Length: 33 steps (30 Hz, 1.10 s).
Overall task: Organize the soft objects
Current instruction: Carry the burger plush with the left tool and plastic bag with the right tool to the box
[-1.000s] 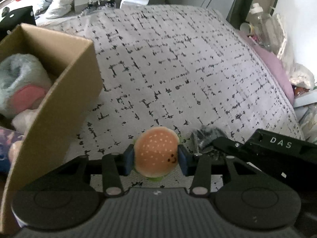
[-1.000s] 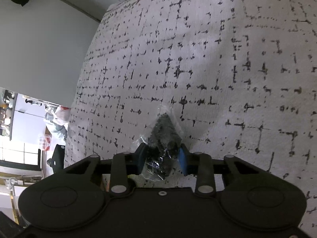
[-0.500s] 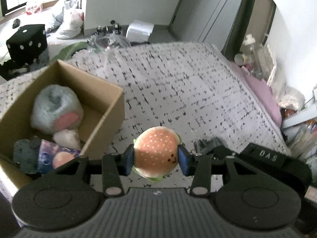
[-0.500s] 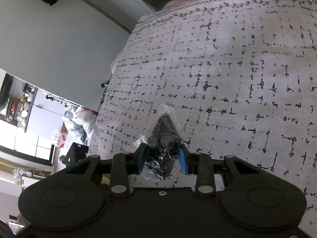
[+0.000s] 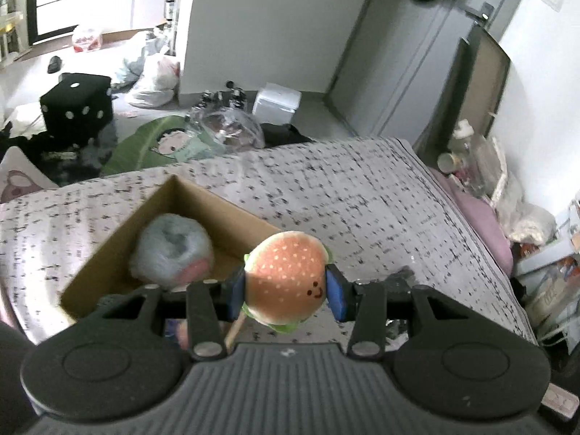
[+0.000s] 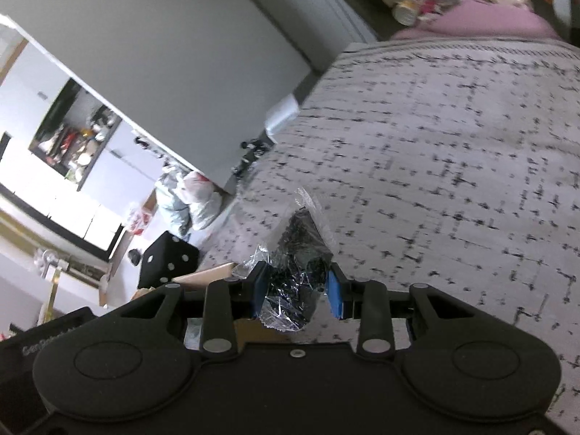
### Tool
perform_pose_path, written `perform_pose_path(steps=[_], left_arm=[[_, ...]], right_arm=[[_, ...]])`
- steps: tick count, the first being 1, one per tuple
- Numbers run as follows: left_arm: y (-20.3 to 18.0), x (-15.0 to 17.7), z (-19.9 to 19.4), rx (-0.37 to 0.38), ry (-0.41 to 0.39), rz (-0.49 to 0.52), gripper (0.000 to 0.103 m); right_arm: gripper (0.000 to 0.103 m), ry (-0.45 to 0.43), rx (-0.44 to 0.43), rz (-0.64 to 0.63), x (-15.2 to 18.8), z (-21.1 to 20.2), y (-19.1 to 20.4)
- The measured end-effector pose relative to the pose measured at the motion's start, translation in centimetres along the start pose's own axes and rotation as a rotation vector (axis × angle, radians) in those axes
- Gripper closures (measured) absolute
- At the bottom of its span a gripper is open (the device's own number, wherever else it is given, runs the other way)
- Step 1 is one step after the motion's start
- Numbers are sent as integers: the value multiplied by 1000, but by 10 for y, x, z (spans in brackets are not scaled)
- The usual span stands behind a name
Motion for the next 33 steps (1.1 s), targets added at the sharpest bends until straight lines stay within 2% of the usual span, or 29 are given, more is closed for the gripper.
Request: perform_pose_path(steps=[5,13,33], left_arm=[[23,-9,-7,-19,-16,-31,59],[54,-21,-12,-18,-29,-73,59],[123,-23,21,-1,41,-165,59]], right_arm=[[69,-23,-30,-86,6,0,21],[69,-41,-45,-136,13,6,34],[69,-28,-86,-241,41,32,78]])
Point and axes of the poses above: each gripper's, at about its wrist camera, not at the fingertips, and z roughly the way its jaws point, y to its left, x to its underside, the point moved 1 cm from there along z, roughly the way its jaws point, and after that the axes turned 7 degrees about -y, right-handed, at the moved point
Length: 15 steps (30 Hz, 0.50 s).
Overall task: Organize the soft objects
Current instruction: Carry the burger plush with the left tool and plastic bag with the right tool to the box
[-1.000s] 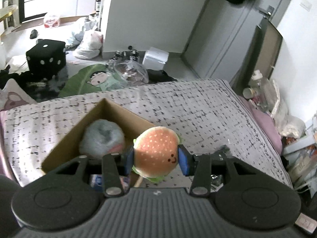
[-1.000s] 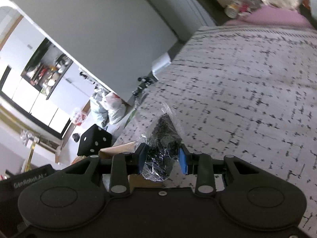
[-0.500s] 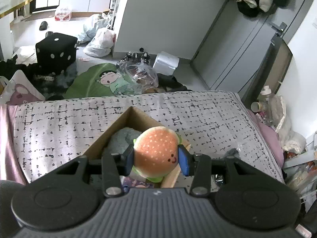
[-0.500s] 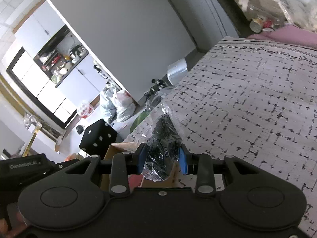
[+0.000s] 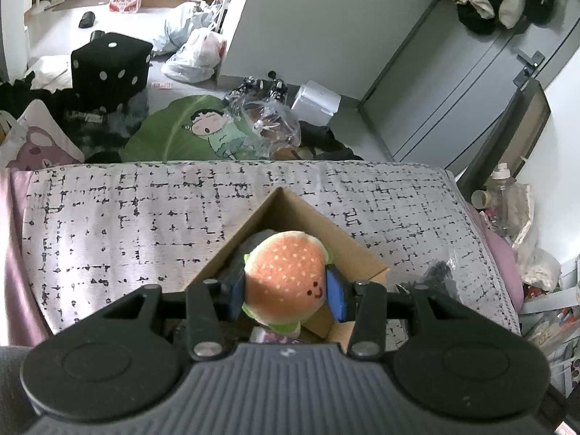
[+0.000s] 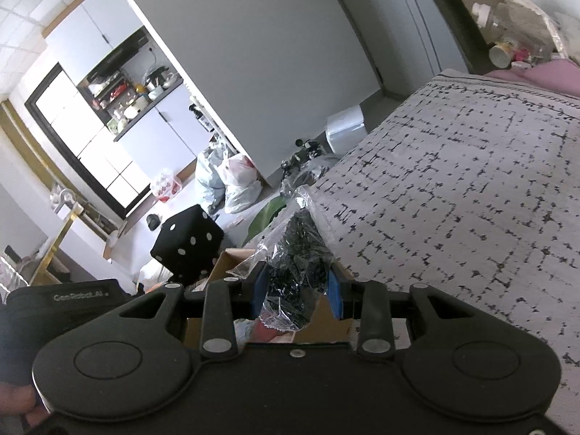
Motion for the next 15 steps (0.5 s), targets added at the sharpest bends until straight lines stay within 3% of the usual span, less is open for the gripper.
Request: perform_pose_path(steps=[6,10,15], left_arm=[[11,-4,16,1,47,-3,59],[8,-12,24,14,68,22,59],[-3,-20,32,42,85,58,59]], right_arm=[[68,31,12,-29,2,16,14],[49,51,41,-26,2,22,19],[46,27,74,12,-6,21,10]])
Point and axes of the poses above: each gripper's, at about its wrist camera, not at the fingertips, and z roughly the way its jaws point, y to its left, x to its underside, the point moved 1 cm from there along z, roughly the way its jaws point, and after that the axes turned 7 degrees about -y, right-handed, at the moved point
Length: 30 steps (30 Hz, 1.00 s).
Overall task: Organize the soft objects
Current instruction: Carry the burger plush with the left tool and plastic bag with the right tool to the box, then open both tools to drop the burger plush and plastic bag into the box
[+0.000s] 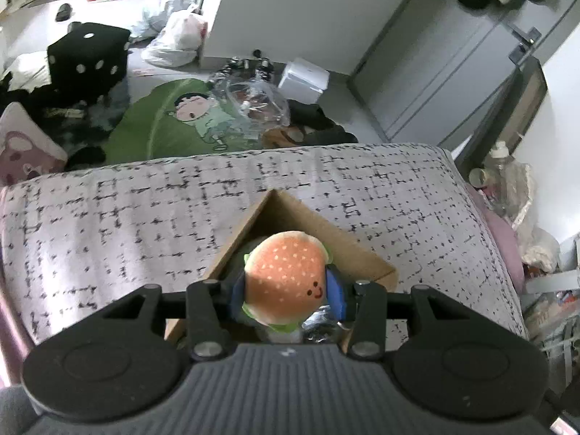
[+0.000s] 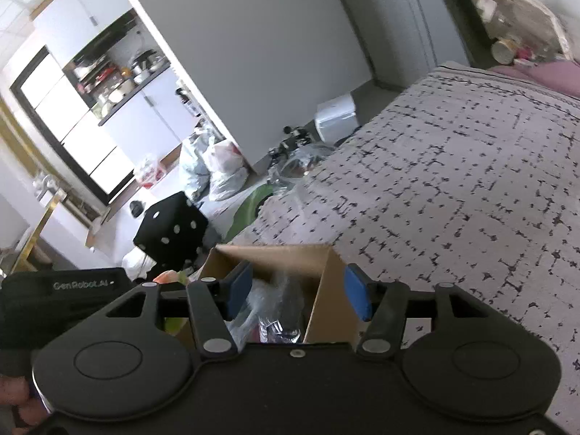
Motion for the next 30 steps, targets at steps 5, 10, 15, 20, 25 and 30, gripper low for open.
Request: perform_pose_path(steps=[5,10,15,20,25,30], left_arm=[[-17,-3,8,24,20,37,58],[-33,-3,17,26,33,68,58],[-46,-1,21,18,54,98,56],[-54,4,24,2,92,115,48],[-57,6,16,-34,83,135,41],[-63,10,-1,-61,67,166,35]], right_arm=[[31,-7,59,23,-6,1,-12],[21,2,97,31,-9,3,-21],[17,25,119,53,-11,7,-31],[17,47,126,89,-10,8,-39],[15,44,110,88,-12,1,-37],[14,56,123,62,-4,-7,-36]])
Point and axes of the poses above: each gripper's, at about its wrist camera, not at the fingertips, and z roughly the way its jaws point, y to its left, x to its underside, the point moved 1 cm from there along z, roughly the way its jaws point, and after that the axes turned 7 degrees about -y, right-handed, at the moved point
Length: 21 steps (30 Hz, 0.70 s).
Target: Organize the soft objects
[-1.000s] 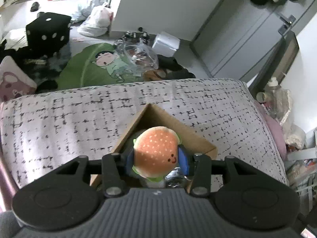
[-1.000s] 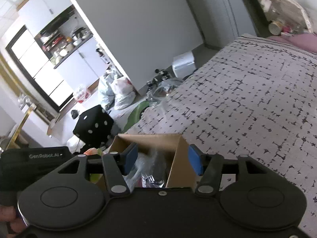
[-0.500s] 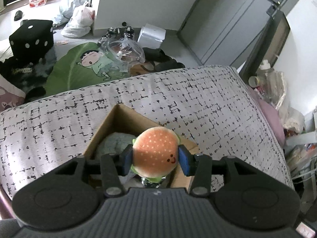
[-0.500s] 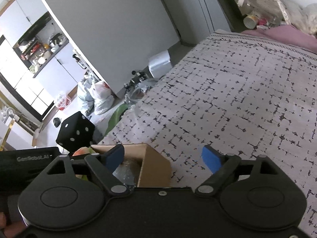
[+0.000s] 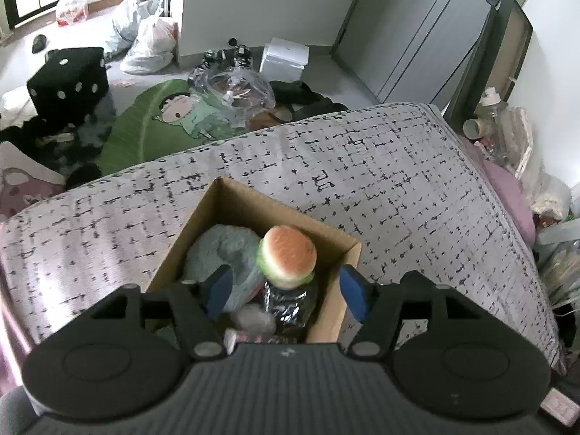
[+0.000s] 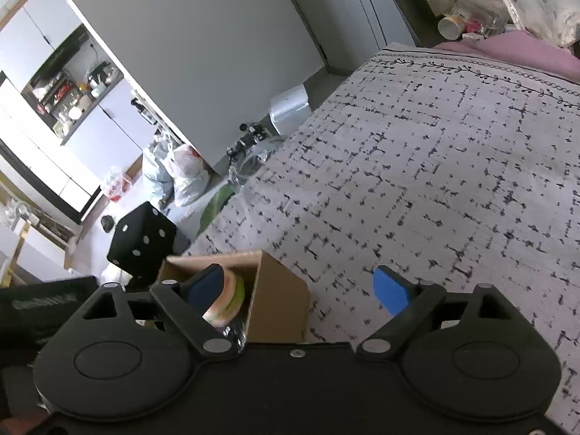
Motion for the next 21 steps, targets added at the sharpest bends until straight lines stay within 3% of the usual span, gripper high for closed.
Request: perform_pose_path(steps=[5,13,19,21], left_arm=[[-6,7,-17,-30,-6,64,24],[-5,23,-35,-4,-1,73,23],[-7,27,-62,17,-46,112,22],[-8,29,-73,17,-74,125,18]], right_arm=[[11,29,0,3,10,-16,-8],[9,-11,60,-25,12,-60,-12],[2,-41,113,-21,19,-87,-12],[2,-50,126,-14,22,-94,-11]])
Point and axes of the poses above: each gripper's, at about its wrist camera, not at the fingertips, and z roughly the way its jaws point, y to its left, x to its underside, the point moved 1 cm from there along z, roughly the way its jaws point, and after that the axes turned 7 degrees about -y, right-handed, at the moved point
